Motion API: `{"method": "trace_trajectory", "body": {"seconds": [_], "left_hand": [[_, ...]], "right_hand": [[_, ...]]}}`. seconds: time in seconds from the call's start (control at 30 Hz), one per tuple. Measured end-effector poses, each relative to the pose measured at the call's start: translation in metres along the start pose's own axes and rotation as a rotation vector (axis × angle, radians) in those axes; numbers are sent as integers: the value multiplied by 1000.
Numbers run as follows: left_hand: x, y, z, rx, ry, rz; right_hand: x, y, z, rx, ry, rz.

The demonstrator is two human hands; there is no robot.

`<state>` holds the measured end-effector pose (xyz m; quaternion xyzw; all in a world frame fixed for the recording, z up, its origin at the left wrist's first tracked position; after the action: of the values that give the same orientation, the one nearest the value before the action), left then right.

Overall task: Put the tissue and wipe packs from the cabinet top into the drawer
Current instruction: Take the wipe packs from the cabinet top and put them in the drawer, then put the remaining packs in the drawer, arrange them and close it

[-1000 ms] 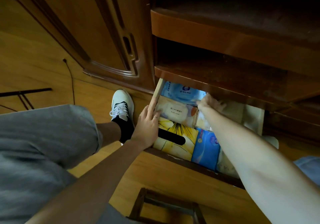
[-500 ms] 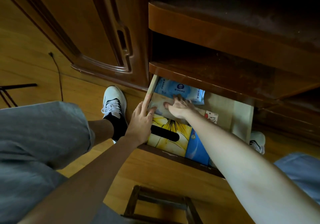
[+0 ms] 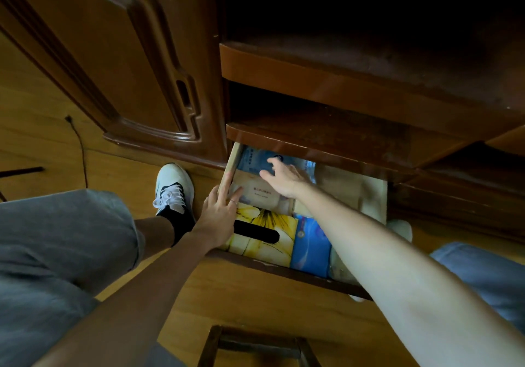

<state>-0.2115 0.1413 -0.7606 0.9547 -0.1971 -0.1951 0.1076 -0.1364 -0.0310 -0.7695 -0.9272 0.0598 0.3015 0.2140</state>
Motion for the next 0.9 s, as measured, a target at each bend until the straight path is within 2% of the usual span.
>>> {"method": "trace_trajectory", "body": {"seconds": [0.13,0.23,0.37,0.43,0.63,0.7,0.73,0.77,0.83,0.9], "left_hand": [[0,2,-10,49,-101,-49],[6,11,-45,72,-169,-83],[5,53,-125,-24,-58,-16],[-3,87,-174,-30,78,83],[-61,213,-341,31,673,497],[-77,251,-384,26,802,593],[-82,269,-401,30,848,621],[-84,284,-416,32,878,637],[-79,310,-436,27,903,646],[-63,332,-448,36,877,631]], "right_hand": [[-52,12,-15,-34,-16,-88],[-92,35,-41,-98,-8,-92],[-160,62,-107,-68,84,-63],[-203,61,-160,-38,279,-133],[-365,46,-335,-142,1176,-313],[-404,49,-382,-246,1381,-298],[-411,57,-404,-270,1389,-239],[-409,71,-422,-269,1329,-141],[-394,107,-441,-213,1101,71],[-382,130,-442,-226,976,157]]}}
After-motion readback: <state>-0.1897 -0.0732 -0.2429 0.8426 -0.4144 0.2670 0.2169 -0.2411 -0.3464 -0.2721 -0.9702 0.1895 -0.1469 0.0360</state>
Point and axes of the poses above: each hand's wrist, its own x-axis towards the middle knuckle, its own z-axis out of the palm, y = z × x, the point moved 9 cm from there along x, towards the middle knuckle
